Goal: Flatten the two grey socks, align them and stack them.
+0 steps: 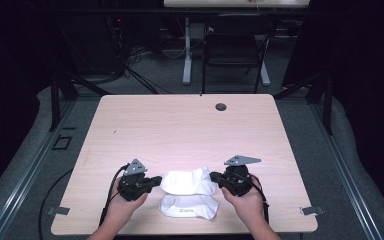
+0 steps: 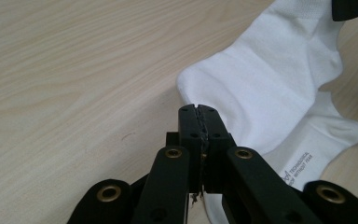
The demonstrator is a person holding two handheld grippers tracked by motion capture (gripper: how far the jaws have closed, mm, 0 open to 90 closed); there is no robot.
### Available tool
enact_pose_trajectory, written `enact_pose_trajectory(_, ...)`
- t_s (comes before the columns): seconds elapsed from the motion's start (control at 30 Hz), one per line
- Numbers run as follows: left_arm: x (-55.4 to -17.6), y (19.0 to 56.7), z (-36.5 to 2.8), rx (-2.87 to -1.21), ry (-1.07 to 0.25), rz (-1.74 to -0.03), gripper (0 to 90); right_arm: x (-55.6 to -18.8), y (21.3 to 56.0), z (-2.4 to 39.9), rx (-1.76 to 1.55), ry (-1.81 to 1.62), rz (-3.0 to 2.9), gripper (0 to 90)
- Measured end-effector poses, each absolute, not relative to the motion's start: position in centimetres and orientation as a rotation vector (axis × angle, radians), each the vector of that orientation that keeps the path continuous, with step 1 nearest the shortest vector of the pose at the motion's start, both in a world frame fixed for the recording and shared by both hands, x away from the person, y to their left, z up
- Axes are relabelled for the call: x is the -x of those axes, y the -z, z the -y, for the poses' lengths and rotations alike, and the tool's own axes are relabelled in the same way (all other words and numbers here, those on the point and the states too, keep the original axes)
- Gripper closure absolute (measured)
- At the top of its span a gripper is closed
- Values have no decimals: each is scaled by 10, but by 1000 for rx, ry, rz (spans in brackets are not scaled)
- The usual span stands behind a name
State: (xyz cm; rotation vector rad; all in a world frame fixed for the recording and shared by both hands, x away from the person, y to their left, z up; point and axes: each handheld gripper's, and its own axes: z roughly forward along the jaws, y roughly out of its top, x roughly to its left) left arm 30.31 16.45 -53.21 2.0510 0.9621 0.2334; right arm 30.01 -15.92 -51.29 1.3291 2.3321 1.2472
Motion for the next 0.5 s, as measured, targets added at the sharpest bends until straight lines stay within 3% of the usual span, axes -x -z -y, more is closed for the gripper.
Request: enact_pose_trajectory(0.5,-283,532,-165,-2078,-207,-938,899,-278,518,163,-1326,-1264,-2338,864)
